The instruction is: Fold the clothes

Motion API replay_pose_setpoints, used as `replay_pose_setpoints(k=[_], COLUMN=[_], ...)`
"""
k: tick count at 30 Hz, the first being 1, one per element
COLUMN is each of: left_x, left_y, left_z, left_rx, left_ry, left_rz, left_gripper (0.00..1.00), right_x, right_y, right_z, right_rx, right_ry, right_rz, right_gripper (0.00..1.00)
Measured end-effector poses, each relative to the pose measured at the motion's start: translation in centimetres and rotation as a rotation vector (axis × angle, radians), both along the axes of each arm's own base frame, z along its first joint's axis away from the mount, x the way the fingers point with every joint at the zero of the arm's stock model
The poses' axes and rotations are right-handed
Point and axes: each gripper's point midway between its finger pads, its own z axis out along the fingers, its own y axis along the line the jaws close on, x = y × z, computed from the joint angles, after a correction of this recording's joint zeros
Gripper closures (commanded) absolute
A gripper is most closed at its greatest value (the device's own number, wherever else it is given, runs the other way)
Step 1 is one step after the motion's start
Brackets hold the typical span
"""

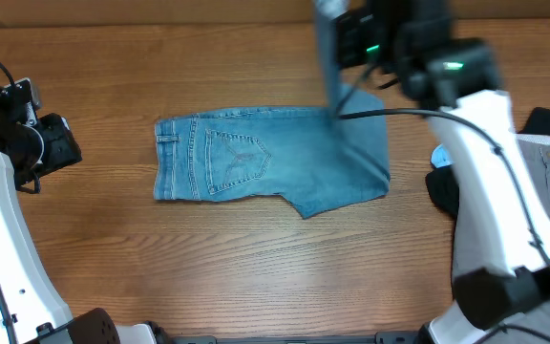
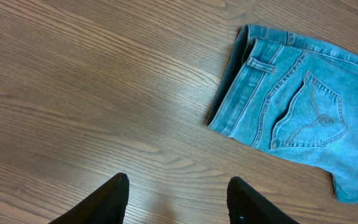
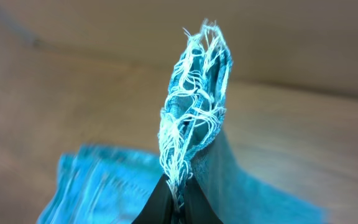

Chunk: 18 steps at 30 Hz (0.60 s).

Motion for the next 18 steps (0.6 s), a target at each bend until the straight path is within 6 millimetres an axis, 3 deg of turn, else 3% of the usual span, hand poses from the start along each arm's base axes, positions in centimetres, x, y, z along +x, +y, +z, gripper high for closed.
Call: replay_pose_setpoints(k=[7, 11, 18], left_x=[-0.1, -0.1, -0.1], left_y=[0.0, 0.0, -0.1], left_z=[0.0, 0.0, 0.0], left_rx=[-0.001, -0.002, -0.003], left_ry=[0.003, 0.004, 0.005], left_rz=[0.000, 0.000, 0.000], left_gripper=[0.45, 0.45, 0.44], right_x=[-2.6, -4.3, -7.2], right_y=[9.9, 14.1, 18.3], right_z=[-6.8, -8.1, -8.8], right_rx=[-0.051, -0.053, -0.054], right_ry=[0.120, 0.116, 0.113], right_rz=[0.200, 0.283, 0.374], right_gripper=[0.96, 0.96, 0.96])
